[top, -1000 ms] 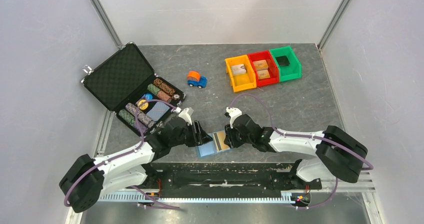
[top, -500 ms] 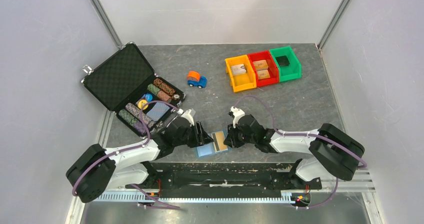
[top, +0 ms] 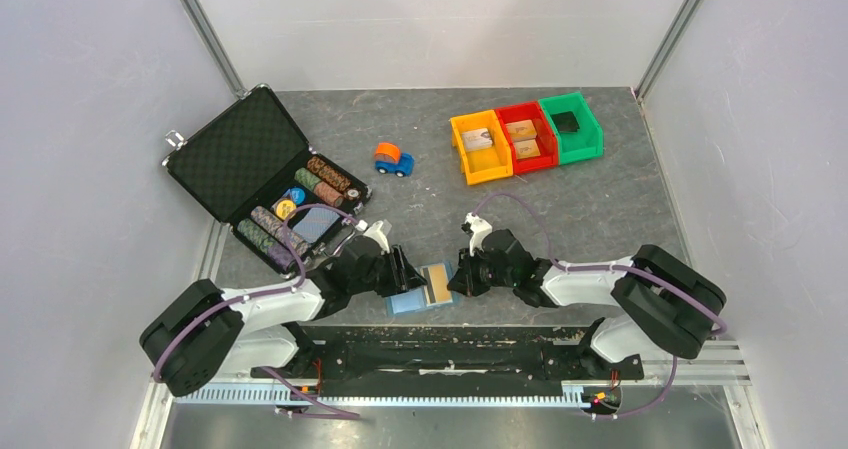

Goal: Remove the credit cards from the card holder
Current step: Remove the credit card from the card holder.

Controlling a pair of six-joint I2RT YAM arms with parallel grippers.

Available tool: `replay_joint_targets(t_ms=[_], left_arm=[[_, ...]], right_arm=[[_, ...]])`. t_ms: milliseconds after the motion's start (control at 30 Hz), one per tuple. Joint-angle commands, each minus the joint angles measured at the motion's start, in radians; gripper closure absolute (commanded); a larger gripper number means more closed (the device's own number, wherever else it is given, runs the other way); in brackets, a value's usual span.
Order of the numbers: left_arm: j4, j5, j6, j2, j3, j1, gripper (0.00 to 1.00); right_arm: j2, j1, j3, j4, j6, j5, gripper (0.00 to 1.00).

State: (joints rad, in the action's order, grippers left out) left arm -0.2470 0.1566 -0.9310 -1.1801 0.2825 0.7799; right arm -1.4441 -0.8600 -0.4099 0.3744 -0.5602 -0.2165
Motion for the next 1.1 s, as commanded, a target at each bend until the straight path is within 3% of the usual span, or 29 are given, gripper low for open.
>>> replay_joint_targets(t_ms=[0, 167, 400, 867, 1067], left_arm=[[-0.058, -0.019, -0.034, -0.012, -0.015, -0.002, 0.49], [-0.058, -0.022, -0.035, 0.002, -0.020, -0.002, 0.50], [-0.072, -0.017, -0.041, -0.001, -0.026, -0.002, 0.50], [-0.123, -0.001, -0.052, -0.019, -0.053, -0.001, 0.52], [-0.175, 0.009, -0.058, -0.029, -0.072, -0.001, 0.53]], right_arm=[[0.040, 0.009, 0.004, -0.015, -0.014, -0.032, 0.86], [0.108, 0.012, -0.023, -0.065, -0.011, 0.004, 0.78], [0.080, 0.011, -0.049, -0.064, -0.022, -0.004, 0.76], [-0.035, 0.012, 0.014, 0.088, -0.080, -0.069, 0.80], [-0.066, 0.012, 0.032, 0.124, -0.089, -0.093, 0.88]])
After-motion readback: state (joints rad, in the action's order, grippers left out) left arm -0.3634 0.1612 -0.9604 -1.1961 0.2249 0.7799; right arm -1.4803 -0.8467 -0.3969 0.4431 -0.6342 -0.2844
